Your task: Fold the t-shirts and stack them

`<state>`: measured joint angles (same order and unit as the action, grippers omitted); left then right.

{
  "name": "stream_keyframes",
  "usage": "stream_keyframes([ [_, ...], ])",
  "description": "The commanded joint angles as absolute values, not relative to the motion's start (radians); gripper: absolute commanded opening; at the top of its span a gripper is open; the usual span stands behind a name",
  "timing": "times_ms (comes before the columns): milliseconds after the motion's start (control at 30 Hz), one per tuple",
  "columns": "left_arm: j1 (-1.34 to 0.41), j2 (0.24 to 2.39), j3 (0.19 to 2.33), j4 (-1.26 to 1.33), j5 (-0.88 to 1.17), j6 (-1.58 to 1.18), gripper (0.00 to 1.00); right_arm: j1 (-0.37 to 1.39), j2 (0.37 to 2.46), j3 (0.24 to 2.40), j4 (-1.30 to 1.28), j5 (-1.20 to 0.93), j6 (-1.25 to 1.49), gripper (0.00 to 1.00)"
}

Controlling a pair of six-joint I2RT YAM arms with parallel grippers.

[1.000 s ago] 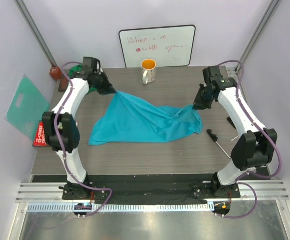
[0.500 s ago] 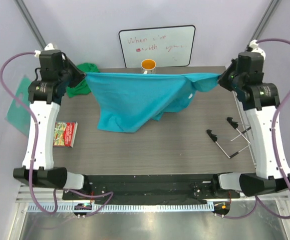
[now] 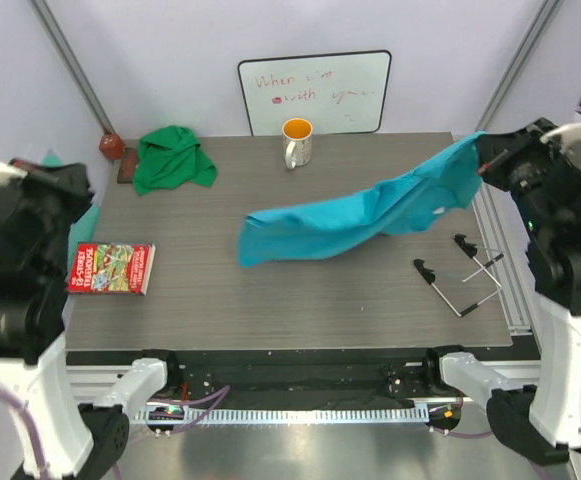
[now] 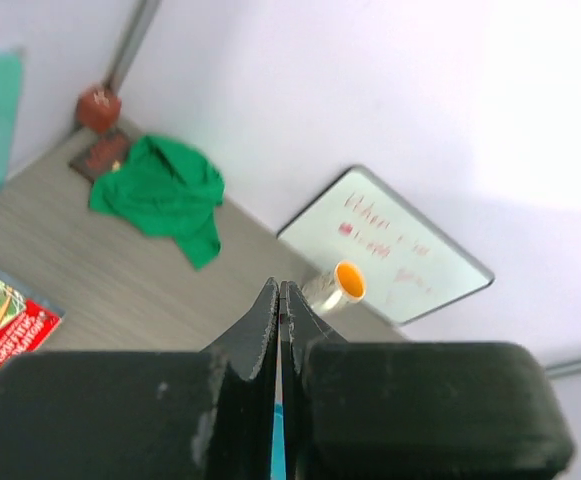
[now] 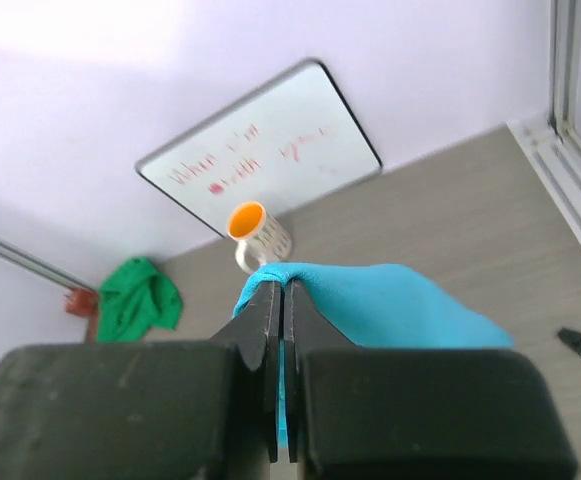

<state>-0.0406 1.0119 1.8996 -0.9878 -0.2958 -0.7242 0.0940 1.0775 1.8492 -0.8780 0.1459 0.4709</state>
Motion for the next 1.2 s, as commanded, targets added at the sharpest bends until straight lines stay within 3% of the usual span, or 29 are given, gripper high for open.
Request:
stream_keyframes([
  [0,-0.037,0.940,1.927,-0.977,-0.423,-0.692,0.00,0.089,1.000,1.914,-0.765,0.127,0.440,0.01],
  [200,-0.037,0.933,1.826,-0.984,-0.309,-0.732,0.00,0.090,1.017,1.817,-0.865,0.048,0.466,0.01],
  [333,-0.035,0.923,1.521,-0.859,-0.088,-0.797,0.01,0.091,0.959,1.703,-0.857,0.031,0.494,0.01],
  [433,-0.037,0.972,1.352,-0.750,0.125,-0.860,0.18,0.090,0.948,1.663,-0.879,0.026,0.489,0.01],
  [500,-0.067,1.029,1.306,-0.716,0.176,-0.870,0.24,0.091,0.968,1.651,-0.900,0.014,0.491,0.01],
  [567,-0.107,1.057,1.296,-0.707,0.154,-0.855,0.34,0.090,0.986,1.647,-0.913,-0.038,0.495,0.01],
  [767,-0.410,1.313,1.292,-0.592,0.227,-0.822,0.37,0.091,1.014,1.654,-0.926,0.109,0.443,0.01],
  [900,-0.661,1.541,1.437,-0.589,0.250,-0.750,0.39,0.090,1.040,1.667,-0.945,0.253,0.437,0.01],
  [1000,-0.787,1.701,1.527,-0.598,0.297,-0.715,0.39,0.091,1.074,1.680,-0.898,0.210,0.448,0.01],
  [1167,-0.828,1.858,1.603,-0.611,0.400,-0.674,0.38,0.090,1.176,1.758,-0.798,0.045,0.471,0.01],
])
